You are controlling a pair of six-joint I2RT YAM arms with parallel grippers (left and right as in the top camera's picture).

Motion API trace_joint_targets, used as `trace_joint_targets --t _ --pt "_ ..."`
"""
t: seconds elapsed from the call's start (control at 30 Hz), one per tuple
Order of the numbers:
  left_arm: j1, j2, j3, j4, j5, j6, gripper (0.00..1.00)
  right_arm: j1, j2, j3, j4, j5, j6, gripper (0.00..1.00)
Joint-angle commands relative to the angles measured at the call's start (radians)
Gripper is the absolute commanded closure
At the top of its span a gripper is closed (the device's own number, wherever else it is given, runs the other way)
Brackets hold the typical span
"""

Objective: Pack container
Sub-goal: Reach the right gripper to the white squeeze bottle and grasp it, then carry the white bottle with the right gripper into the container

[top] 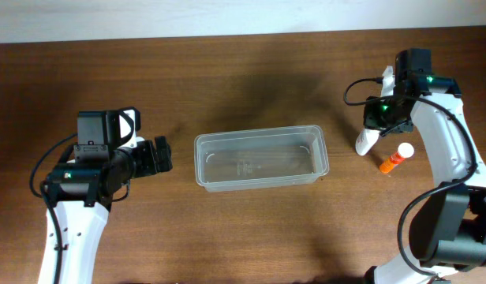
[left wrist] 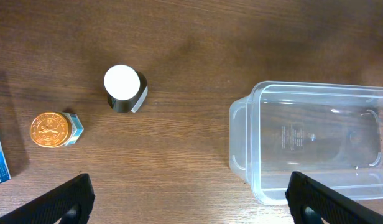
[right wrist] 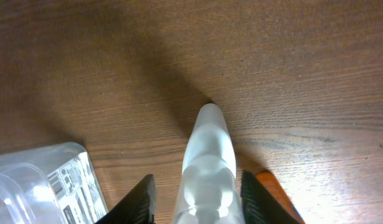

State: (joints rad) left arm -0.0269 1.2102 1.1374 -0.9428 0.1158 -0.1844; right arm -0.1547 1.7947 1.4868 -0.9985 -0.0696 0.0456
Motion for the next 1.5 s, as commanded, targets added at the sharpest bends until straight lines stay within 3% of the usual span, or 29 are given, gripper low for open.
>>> trace_joint_targets --t 0.0,0.57,0.77,0.9,1.23,1.47 --pt "-0.003 0.003 0.023 -0.002 -0.011 -0.009 0.01 -0.005 0.004 0.022 0.002 0.006 -0.004 0.66" --pt "-0.003 0.003 0.023 -0.002 -0.011 -0.009 0.0 -0.004 0.004 0.022 0.004 0.006 -0.004 0.86" --pt "-0.003 0.003 0.023 -0.002 -0.011 -0.008 0.01 -0.002 -0.019 0.026 -0.005 -0.01 -0.004 0.86" --pt "-0.003 0.003 0.023 -0.001 -0.011 -0.008 0.01 0.013 -0.077 0.066 -0.058 -0.014 -0.005 0.94" --pt "-0.003 0.003 0.023 0.002 -0.011 -0.008 0.01 0.217 -0.271 0.17 -0.219 -0.055 -0.011 0.96" --pt "-0.003 0.003 0.023 0.002 -0.011 -0.008 0.01 0.397 -0.256 0.145 -0.253 -0.053 0.023 0.96"
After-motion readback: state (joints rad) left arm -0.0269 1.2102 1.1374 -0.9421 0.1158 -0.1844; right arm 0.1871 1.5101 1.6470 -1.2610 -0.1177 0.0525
